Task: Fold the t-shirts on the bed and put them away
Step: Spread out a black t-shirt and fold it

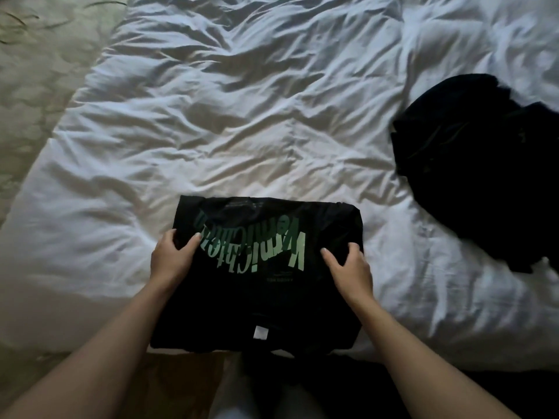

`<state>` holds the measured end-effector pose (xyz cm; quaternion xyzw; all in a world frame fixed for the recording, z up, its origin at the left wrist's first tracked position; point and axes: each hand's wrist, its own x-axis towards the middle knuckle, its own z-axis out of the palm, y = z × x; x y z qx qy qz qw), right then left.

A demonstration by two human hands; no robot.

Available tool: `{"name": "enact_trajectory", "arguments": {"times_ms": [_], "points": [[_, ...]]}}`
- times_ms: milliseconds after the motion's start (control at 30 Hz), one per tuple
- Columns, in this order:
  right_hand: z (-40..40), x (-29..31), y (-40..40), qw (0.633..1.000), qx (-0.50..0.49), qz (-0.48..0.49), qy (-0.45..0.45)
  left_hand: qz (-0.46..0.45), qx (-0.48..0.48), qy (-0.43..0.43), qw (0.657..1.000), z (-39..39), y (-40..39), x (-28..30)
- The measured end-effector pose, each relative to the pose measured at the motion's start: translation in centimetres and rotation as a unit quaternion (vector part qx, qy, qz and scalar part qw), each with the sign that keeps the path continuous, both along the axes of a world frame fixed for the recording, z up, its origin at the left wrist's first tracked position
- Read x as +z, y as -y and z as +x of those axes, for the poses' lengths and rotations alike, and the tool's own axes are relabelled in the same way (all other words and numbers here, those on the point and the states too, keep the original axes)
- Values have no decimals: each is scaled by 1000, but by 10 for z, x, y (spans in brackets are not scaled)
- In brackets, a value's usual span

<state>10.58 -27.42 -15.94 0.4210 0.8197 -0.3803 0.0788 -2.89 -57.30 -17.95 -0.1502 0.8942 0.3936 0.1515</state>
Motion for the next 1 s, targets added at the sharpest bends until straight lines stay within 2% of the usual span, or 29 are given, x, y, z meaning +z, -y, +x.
{"name": "enact_trajectory", "arguments": {"times_ms": [67,133,200,267,367,467,533,600,733,900,1000], "points": [[-15,-9,-5,995,-81,-58,-9,19,47,15,999,-13,-7,-5],[-24,-16,-14,973,-165,-151,-51,46,82,13,995,-23,-10,-9],[-26,-20,-27,945,-197,-244,-93,69,82,6,994,-30,-8,-13],[-19,-22,-39,932,-191,-287,-112,93,77,6,993,-32,-1,-16],[-7,-25,-48,939,-188,-255,-131,137,82,11,987,-33,8,-19],[-9,-29,-49,962,-177,-143,-148,171,89,10,981,-35,10,-22],[-14,-29,-45,965,-194,-90,-152,184,109,0,977,-37,10,-22],[-14,-31,-41,965,-196,-92,-148,184,110,5,977,-38,9,-21],[2,-23,-33,968,-158,-177,-78,129,43,43,990,-27,11,-14],[32,-19,-12,994,-83,-50,50,42,-55,45,997,20,21,-4],[41,-19,2,994,-97,-59,9,48,-51,33,997,36,25,-7]]}}
